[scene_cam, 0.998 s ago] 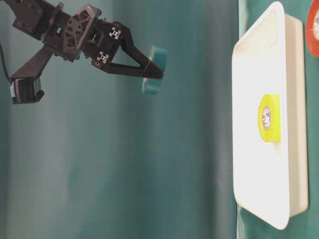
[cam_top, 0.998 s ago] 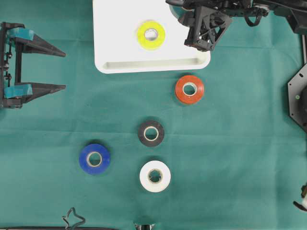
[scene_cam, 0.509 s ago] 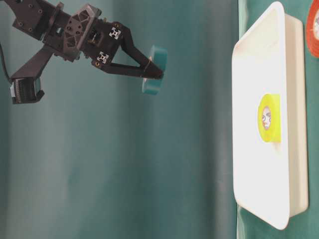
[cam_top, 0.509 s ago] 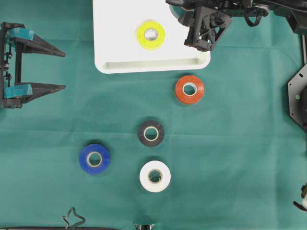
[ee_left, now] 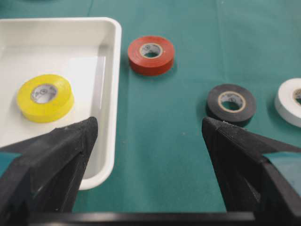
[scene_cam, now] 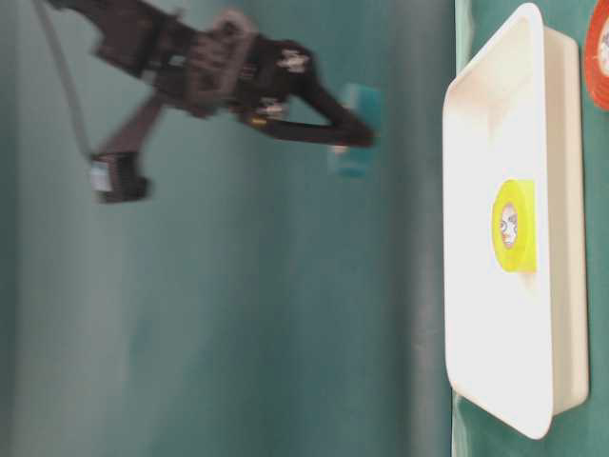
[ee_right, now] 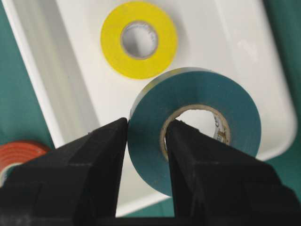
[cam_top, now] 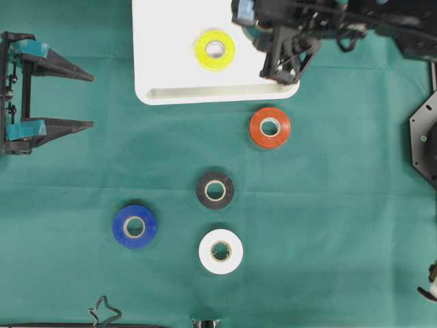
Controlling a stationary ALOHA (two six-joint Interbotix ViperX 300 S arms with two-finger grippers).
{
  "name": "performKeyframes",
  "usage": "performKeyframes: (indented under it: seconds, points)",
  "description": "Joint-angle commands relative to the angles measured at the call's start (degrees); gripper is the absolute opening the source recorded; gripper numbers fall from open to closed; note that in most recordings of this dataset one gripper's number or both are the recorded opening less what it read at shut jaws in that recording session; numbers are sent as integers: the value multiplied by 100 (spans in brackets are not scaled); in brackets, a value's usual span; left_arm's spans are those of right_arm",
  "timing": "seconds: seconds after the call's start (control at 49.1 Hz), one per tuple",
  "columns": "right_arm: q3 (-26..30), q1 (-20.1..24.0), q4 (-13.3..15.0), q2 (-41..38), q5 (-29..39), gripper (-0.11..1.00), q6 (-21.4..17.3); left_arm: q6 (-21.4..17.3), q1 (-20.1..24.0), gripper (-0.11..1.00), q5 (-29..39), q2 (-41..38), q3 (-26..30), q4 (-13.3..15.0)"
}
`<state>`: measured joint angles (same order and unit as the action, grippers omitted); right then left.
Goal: Pick up the tape from a random location and place it into the white case.
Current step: 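Carry the teal roll over the white tray beside the yellow roll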
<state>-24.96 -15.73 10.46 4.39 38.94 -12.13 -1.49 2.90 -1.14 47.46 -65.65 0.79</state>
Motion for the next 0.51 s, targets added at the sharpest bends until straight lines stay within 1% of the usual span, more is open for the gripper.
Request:
performKeyframes:
  seconds: [0.0,0.224,0.489]
  points:
    - [-53,-26,26,-88,-325,29,-18,9,9,96,-53,-18,79,0]
    - [-343,-176,0,-650,-1107,29,-35,9,9,96,-53,-26,79,0]
    - [-369,-246,0,-1028,-1318,29,-105,9,9,96,-62,-26,88,0]
